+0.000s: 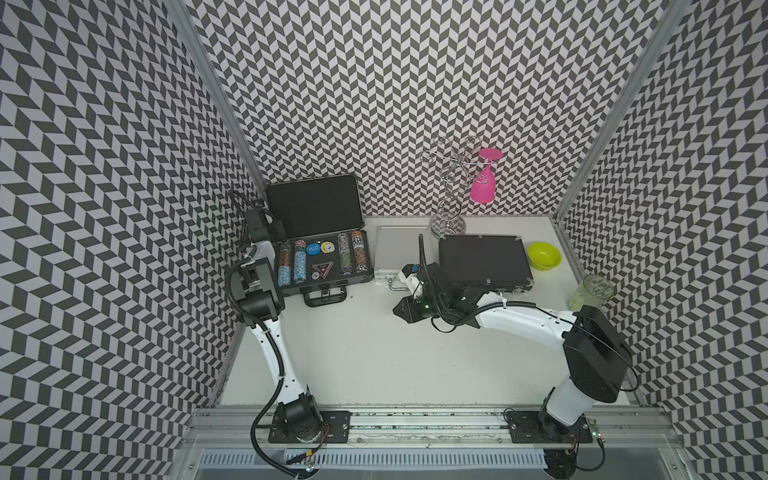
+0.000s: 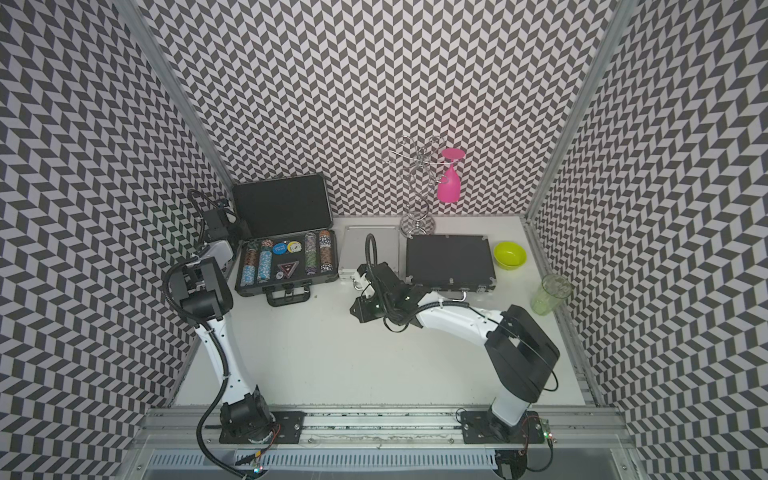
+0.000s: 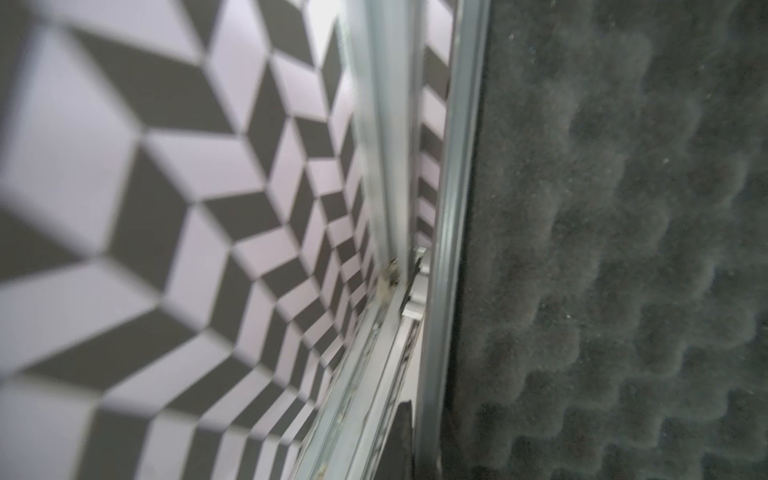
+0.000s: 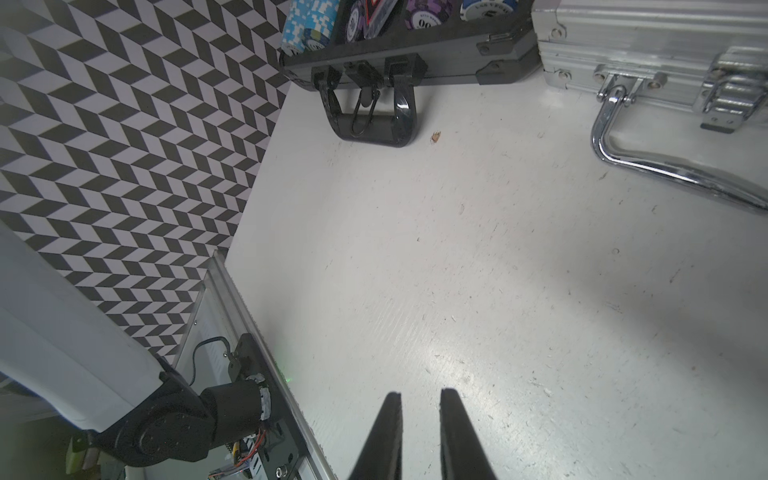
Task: Close the poker set cases
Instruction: Move the poker set case to the center of the board.
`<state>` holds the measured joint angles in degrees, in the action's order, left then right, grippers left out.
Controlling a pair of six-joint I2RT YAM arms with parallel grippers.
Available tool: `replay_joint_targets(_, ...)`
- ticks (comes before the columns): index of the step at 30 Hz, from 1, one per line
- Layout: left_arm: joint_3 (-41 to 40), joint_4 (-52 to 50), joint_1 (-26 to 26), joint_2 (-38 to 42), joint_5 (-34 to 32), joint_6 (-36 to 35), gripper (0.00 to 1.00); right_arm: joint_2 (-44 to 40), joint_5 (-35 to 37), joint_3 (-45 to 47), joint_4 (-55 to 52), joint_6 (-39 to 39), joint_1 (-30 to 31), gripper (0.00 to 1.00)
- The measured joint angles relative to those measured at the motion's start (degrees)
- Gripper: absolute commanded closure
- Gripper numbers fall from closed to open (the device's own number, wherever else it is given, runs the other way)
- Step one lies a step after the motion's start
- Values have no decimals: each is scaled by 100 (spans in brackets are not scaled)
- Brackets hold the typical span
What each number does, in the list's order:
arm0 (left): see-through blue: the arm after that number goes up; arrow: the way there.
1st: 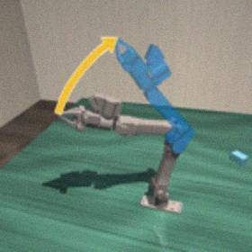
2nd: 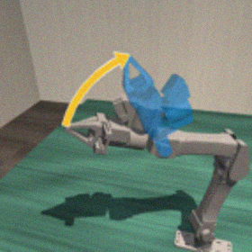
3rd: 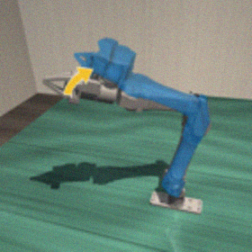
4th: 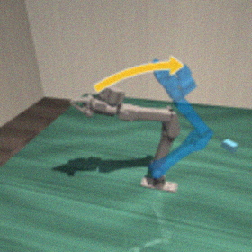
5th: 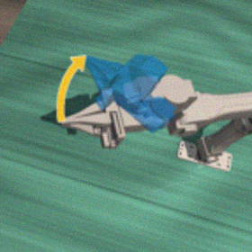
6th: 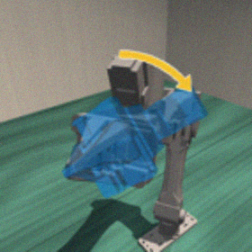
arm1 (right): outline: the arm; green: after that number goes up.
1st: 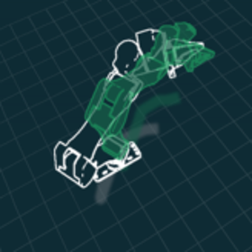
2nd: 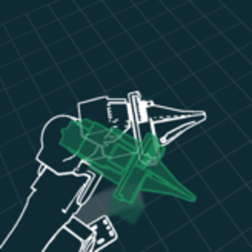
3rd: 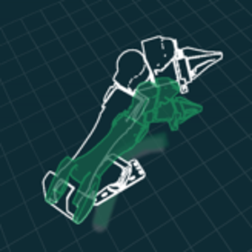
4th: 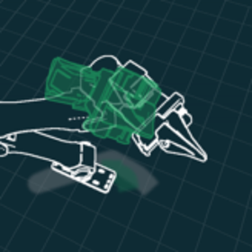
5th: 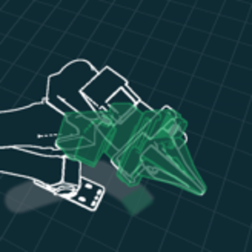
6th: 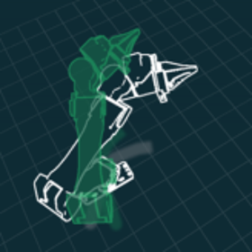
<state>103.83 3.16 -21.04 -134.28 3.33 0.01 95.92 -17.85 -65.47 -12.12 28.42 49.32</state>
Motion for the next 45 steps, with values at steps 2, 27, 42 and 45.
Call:
replay_joint_targets(2, -358, 33, -2, 249, -140, -2, 100, -39, 0, 9, 2, -17, 0, 81)
replay_joint_targets(27, -1497, -437, 0, 1620, -957, 632, 50, -1150, 186, 328, -249, -256, 0, 80)
replay_joint_targets(42, -1147, -509, 1331, 2544, -997, 1499, 46, -1102, 195, 328, -234, -251, 0, 80)
replay_joint_targets(45, -144, -654, 2074, 2031, -1045, 1685, 46, -1060, 192, 328, -249, -247, 0, 80)
